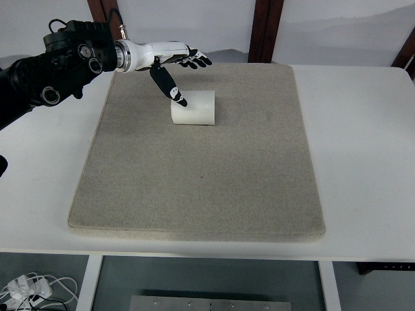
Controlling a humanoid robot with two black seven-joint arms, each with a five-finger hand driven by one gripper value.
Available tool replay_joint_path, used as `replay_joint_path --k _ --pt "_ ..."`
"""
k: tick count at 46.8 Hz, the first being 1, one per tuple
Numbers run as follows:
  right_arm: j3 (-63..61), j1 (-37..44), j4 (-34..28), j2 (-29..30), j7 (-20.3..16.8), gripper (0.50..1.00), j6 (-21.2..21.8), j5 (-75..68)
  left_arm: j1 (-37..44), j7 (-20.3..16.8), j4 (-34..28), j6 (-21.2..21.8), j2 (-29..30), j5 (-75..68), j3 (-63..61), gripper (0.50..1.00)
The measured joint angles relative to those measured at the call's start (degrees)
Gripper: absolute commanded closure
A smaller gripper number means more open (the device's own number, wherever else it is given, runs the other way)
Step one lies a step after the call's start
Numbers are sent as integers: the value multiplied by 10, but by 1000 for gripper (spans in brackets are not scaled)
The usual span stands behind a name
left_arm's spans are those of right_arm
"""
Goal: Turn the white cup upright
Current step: 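Swing the left hand over the mat toward the lying white cup, then lower the left hand onto the cup and close fingers around it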
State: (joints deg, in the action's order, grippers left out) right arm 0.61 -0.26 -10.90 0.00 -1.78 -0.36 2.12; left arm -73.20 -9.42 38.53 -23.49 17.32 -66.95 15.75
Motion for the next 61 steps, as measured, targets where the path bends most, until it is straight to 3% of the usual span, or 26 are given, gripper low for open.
replay_joint_path --k 33,61 --pt "0 0 0 0 0 548 0 0 14 33 -22 24 -51 -37 -1 551" --pt "0 0 0 0 0 548 0 0 21 35 -42 61 -75 -37 -38 557"
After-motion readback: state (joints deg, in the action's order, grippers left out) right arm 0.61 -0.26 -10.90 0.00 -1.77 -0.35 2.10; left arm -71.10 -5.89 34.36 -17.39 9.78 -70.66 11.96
